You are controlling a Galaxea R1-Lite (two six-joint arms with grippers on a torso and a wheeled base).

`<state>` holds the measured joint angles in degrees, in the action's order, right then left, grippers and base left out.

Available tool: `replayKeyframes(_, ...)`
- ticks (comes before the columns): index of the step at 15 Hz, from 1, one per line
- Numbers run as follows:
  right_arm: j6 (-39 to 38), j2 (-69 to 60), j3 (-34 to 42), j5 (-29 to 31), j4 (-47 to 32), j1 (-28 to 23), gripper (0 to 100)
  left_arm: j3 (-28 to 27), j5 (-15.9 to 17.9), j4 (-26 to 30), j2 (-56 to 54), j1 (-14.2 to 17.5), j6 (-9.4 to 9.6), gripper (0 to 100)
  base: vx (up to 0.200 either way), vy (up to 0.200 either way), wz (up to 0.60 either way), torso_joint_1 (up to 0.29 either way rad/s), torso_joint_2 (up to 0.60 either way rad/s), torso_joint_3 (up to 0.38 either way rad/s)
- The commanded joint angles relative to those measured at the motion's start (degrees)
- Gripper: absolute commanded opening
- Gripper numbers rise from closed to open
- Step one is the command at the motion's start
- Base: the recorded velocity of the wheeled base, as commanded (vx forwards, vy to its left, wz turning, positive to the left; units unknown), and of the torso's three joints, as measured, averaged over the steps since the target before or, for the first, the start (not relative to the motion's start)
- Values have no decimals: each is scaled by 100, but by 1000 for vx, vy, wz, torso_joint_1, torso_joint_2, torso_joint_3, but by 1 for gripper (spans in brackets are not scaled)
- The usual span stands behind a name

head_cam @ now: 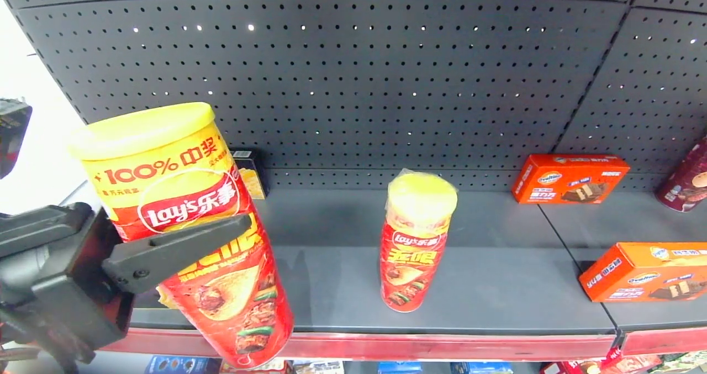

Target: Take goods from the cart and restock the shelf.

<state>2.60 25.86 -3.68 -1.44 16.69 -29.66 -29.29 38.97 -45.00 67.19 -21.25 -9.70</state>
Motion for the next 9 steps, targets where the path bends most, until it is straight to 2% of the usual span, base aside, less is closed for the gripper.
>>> replayKeyframes(1,-49,-1909,359,583,-1370,-75,100,-173,14,-36,-84,-20,-14,0,0,0,0,0,0,0)
replayKeyframes(2,-233,-2463,228,539,-1739,-75,100,-349,14,-36,13,-29,-14,0,0,0,0,0,0,0)
replayKeyframes(5,-242,-2586,368,381,-1669,-49,100,-700,23,-53,224,-64,-14,0,0,0,0,0,0,0)
replayKeyframes(9,-251,-2586,368,390,-1669,-57,100,-613,40,8,189,-72,-5,0,0,0,0,0,0,0)
